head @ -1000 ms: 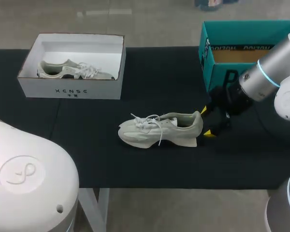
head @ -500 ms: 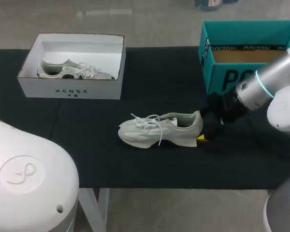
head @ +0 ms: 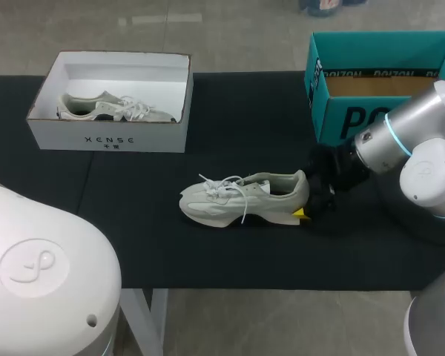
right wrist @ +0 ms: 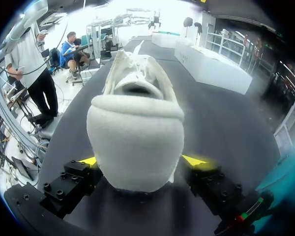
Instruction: Take the shoe out of the shoebox, open the shoe tongue, remove and reinsert the insole, then place the shoe into the shoebox
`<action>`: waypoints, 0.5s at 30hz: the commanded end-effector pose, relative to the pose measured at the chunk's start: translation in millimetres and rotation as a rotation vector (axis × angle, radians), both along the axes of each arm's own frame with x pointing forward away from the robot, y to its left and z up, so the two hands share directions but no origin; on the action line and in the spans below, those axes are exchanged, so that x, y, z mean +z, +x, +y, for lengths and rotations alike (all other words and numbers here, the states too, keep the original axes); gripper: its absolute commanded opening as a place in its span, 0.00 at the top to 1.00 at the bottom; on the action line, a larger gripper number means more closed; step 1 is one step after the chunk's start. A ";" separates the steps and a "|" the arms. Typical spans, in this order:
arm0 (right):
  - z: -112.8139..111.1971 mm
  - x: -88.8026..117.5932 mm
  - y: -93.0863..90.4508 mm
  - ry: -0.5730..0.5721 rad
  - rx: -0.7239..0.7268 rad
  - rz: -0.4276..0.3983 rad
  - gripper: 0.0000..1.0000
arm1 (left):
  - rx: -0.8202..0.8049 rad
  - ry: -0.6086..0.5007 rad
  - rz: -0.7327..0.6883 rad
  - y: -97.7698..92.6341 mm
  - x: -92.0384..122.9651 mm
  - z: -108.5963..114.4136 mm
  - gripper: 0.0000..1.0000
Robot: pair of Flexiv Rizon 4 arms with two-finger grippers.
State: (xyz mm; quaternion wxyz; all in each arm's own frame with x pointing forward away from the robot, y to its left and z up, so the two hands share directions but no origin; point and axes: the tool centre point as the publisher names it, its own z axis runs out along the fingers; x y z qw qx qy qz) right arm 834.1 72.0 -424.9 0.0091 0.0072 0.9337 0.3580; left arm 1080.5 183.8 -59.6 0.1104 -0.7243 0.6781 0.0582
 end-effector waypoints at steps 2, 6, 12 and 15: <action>7.2 -0.9 -1.7 0.001 0.004 0.012 0.00 | -0.001 -0.001 -0.006 -2.3 -1.1 0.5 0.00; 7.6 -7.1 -5.1 0.011 -0.010 0.028 0.00 | -0.001 -0.001 -0.006 -2.3 -1.1 0.5 0.00; 11.9 -12.4 -3.8 0.010 -0.034 0.038 0.00 | -0.001 -0.001 -0.006 -2.3 -1.1 0.5 0.00; 12.7 -14.4 -2.5 0.008 -0.041 0.043 0.09 | -0.001 -0.001 -0.006 -2.3 -1.1 0.5 0.00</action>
